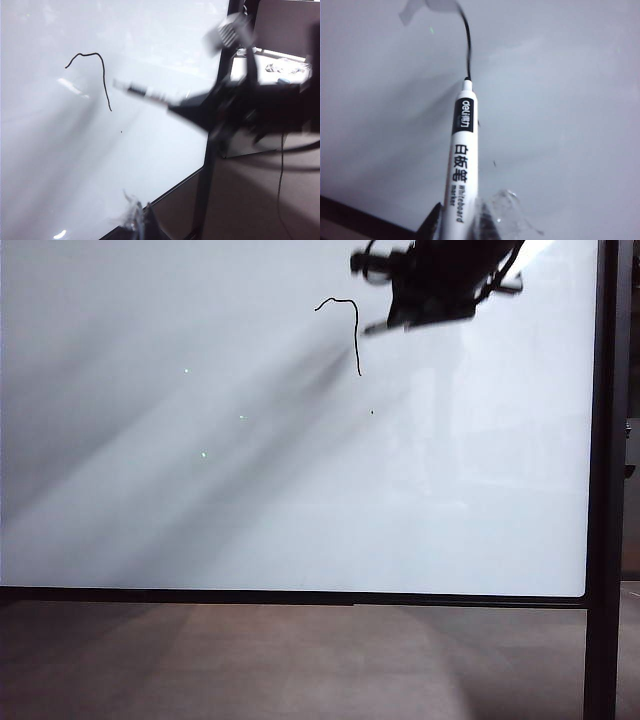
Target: Reach to the right to find the marker pen, pick it up, and write the number 7 on the whiteboard.
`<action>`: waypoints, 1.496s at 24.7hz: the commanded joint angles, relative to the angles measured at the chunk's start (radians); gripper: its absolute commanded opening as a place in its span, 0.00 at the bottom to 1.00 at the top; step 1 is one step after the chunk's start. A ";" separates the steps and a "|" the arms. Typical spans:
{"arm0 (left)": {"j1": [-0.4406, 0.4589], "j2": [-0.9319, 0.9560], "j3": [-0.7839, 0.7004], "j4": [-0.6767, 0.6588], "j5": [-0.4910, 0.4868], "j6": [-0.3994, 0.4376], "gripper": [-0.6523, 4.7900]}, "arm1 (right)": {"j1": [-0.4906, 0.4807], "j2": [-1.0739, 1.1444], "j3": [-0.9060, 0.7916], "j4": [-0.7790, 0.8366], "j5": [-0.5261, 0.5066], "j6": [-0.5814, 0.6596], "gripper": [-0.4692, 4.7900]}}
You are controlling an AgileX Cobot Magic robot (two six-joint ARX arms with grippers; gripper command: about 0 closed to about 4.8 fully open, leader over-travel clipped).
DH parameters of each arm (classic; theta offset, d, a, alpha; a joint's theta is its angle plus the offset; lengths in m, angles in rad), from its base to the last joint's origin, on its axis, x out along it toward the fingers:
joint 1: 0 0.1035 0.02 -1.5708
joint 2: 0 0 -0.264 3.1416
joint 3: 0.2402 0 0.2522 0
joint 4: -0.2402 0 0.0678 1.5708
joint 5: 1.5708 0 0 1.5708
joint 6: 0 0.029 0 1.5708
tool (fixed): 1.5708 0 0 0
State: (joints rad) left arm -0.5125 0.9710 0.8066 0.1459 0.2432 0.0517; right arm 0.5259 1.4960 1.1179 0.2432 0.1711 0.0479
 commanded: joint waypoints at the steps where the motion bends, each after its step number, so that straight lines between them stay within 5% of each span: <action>1: -0.001 -0.006 -0.001 0.021 0.004 -0.004 0.11 | 0.006 -0.094 0.007 -0.008 -0.009 0.004 0.09; 8: -0.001 -0.086 -0.001 0.020 -0.022 -0.008 0.11 | 0.006 -0.336 0.006 -0.180 -0.007 -0.015 0.09; 16: -0.003 -0.259 -0.020 -0.105 -0.045 0.034 0.11 | 0.004 -0.647 -0.054 -0.367 0.055 -0.213 0.09; 29: -0.003 -0.599 -0.397 -0.139 -0.139 0.042 0.11 | 0.005 -1.117 -0.637 -0.272 0.085 -0.209 0.09; 34: -0.003 -0.678 -0.437 -0.321 -0.187 0.022 0.11 | 0.004 -1.251 -0.797 -0.239 0.150 -0.208 0.09; 37: -0.003 -0.703 -0.446 -0.321 -0.187 0.001 0.11 | 0.005 -1.304 -0.841 -0.256 0.148 -0.208 0.10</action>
State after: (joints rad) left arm -0.5144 0.2737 0.3622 -0.2016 0.0574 0.0586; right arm 0.5297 0.2073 0.2760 -0.0235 0.3183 -0.1623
